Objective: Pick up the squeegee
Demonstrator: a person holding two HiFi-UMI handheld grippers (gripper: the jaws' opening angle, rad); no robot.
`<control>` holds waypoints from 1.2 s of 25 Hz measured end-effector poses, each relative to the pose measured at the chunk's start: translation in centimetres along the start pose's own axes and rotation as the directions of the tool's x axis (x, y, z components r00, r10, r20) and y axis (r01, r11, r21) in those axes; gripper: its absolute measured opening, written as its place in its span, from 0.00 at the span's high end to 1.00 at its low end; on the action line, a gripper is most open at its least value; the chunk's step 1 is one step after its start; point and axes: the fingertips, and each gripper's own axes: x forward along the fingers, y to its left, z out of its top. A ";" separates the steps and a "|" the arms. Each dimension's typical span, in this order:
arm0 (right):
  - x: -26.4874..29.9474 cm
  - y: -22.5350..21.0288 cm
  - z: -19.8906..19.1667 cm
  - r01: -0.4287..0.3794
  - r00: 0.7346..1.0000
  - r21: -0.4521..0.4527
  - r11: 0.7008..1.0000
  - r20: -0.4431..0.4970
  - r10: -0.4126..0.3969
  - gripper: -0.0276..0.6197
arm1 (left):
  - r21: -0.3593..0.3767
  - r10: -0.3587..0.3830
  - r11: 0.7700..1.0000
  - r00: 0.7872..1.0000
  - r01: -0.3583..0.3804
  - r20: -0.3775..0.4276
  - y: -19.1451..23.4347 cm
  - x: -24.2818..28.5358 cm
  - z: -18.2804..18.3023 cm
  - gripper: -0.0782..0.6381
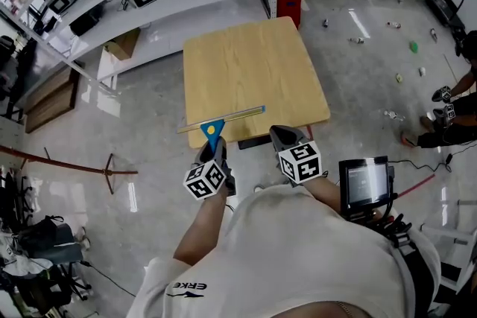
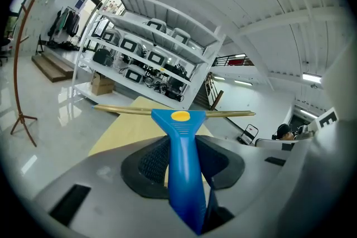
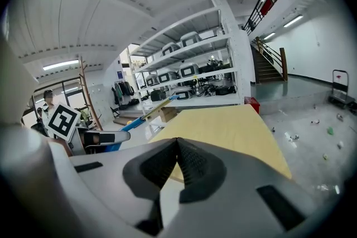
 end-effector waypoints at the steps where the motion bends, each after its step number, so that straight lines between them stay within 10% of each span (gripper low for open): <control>1: -0.1 -0.1 -0.1 -0.001 1.000 -0.004 1.000 0.002 0.001 0.95 | 0.000 0.003 1.000 1.000 -0.003 0.003 -0.1 -0.1 -0.1 0.71; 30: -1.5 -2.2 -0.8 -0.001 1.000 -0.012 1.000 -0.031 0.001 0.95 | 0.016 0.006 1.000 1.000 -0.006 0.008 -3.1 0.4 -0.3 0.71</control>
